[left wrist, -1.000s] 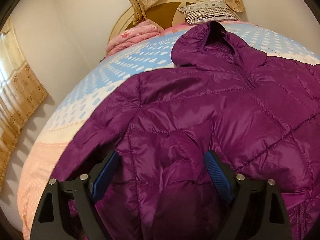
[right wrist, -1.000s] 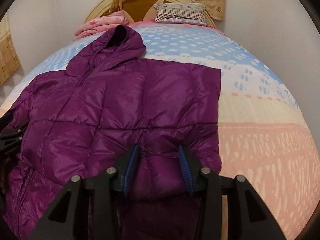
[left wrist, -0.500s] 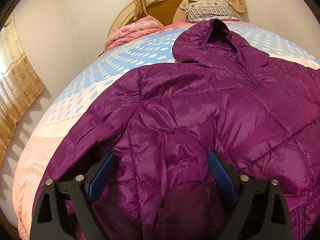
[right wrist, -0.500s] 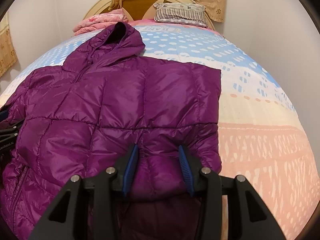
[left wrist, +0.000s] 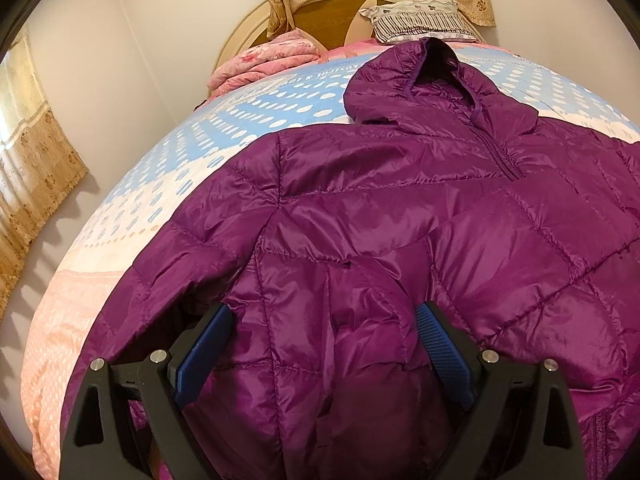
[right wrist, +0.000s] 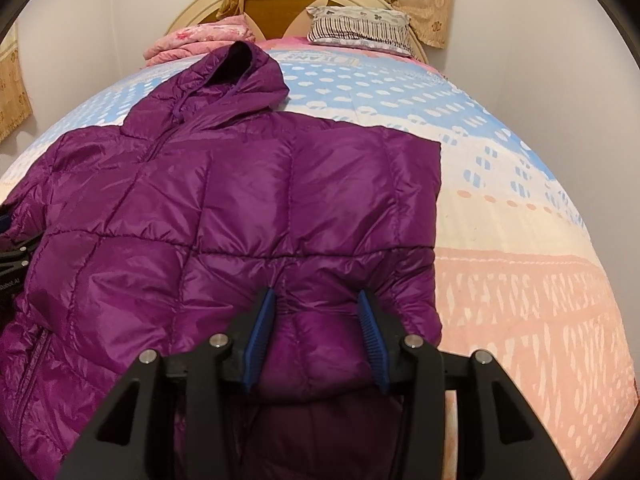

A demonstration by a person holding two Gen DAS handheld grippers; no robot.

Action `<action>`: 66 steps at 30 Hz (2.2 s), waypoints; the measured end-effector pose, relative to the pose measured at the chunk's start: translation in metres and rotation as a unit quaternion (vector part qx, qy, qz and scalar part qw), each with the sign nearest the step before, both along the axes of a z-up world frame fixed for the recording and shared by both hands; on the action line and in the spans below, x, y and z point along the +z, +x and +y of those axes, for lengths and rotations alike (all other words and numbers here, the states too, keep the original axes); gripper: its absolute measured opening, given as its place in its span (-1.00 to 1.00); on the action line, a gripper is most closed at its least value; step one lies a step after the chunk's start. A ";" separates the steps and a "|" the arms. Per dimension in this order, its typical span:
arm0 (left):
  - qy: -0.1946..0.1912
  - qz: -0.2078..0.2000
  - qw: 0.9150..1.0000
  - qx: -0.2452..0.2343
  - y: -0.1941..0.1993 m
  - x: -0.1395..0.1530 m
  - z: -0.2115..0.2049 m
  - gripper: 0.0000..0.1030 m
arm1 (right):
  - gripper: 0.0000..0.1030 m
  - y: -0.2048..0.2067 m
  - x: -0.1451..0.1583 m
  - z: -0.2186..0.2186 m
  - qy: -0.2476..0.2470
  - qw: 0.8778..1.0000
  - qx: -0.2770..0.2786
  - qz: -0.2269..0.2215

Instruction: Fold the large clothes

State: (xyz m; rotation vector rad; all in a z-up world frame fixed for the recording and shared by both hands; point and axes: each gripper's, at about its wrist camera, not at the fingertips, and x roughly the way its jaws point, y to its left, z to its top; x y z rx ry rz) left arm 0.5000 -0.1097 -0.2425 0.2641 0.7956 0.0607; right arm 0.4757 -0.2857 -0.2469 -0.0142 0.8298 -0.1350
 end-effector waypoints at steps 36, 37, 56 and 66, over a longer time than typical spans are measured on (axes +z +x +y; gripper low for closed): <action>-0.089 0.017 0.988 0.128 -0.250 0.011 0.294 0.82 | 0.83 -0.208 0.055 0.125 0.041 0.988 0.119 -0.090; -0.088 0.017 0.988 0.127 -0.252 0.008 0.293 0.82 | 0.84 -0.212 0.053 0.133 0.043 0.987 0.129 -0.091; -0.066 -0.074 0.988 0.118 -0.252 0.083 0.311 -0.96 | 0.84 -0.225 0.037 0.106 0.111 0.986 0.060 -0.109; -0.062 -0.139 0.988 0.027 -0.215 0.163 0.237 -0.97 | 0.84 -0.231 0.040 0.066 0.128 0.984 0.014 -0.124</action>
